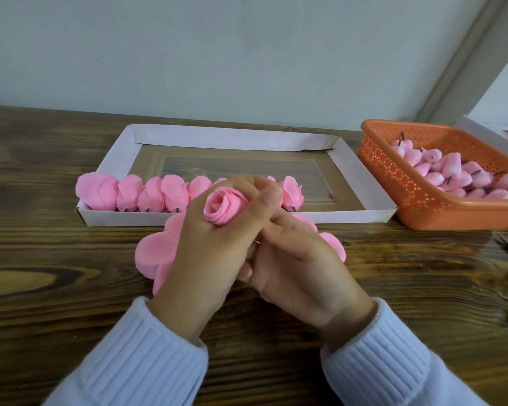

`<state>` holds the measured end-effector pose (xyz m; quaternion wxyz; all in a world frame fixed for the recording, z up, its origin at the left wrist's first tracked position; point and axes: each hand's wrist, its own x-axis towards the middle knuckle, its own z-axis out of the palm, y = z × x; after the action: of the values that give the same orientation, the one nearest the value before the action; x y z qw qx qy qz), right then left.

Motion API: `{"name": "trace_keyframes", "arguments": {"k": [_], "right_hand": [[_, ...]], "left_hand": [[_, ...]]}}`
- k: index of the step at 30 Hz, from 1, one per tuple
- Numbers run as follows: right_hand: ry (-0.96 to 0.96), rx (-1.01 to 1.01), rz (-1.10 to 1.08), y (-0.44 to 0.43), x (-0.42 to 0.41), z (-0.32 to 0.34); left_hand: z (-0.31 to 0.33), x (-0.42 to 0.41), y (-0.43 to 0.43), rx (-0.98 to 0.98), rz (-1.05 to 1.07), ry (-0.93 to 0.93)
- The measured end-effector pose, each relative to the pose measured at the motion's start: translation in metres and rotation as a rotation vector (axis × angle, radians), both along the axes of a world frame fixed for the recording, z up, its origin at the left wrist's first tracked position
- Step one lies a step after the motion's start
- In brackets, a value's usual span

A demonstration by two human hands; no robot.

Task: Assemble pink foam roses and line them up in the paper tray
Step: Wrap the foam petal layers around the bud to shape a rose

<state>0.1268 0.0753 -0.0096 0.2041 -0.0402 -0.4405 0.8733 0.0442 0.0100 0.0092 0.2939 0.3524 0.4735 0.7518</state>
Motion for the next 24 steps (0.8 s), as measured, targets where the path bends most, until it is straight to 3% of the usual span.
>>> {"name": "trace_keyframes", "arguments": {"k": [6,12,19,24], "right_hand": [[-0.173,0.097,-0.073,0.0014,-0.0008,-0.0025],[-0.052,0.029,0.004,0.0019,0.0008,0.0013],[-0.172,0.093,-0.058,0.0032,0.0007,0.0018],[-0.060,0.071,0.037,0.0036,0.0022,0.0059]], "left_hand": [[-0.0007,0.0043,0.0006,-0.042,-0.058,0.055],[0.0004,0.0025,0.0004,-0.034,-0.006,-0.028],[-0.0033,0.0032,0.0029,-0.005,-0.050,0.194],[-0.0064,-0.0039,0.0024,0.047,-0.053,0.241]]}}
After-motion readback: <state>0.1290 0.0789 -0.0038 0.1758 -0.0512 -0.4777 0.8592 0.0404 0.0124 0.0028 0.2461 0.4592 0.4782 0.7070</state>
